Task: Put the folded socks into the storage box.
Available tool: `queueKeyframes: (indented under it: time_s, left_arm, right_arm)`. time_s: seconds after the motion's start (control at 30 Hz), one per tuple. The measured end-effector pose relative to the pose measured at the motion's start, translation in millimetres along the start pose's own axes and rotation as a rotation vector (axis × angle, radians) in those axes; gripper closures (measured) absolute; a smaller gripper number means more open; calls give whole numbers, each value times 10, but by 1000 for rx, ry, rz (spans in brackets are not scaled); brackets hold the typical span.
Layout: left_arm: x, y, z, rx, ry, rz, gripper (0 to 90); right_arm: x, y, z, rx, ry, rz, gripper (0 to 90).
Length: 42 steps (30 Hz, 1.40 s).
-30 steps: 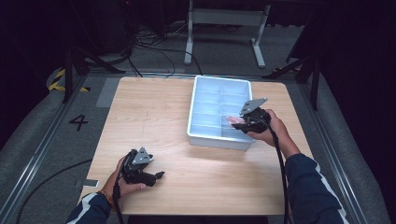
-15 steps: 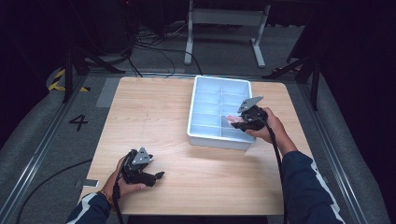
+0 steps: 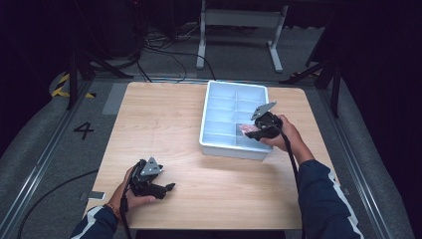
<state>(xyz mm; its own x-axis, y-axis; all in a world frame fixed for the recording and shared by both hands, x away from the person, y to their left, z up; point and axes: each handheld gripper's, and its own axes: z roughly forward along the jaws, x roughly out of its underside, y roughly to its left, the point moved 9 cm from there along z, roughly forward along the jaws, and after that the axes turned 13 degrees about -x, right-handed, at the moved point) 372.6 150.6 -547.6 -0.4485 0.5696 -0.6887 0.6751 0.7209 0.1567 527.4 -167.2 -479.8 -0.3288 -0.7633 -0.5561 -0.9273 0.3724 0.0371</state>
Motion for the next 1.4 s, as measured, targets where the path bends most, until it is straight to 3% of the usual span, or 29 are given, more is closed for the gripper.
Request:
queueKeyframes:
  time_s: [0.67, 1.03, 1.4]
  left_arm:
    - [0, -2, -1, 0, -1, -1, 192]
    - [1, -7, -1, 2, -1, -6, 192]
    - [1, -7, -1, 2, -1, -5, 192]
  right_arm:
    - [11, -122, 128, 28, 50, 41, 606]
    - [-2, -158, 111, 31, -6, 83, 484]
    - [-14, -154, 100, 34, -16, 77, 502]
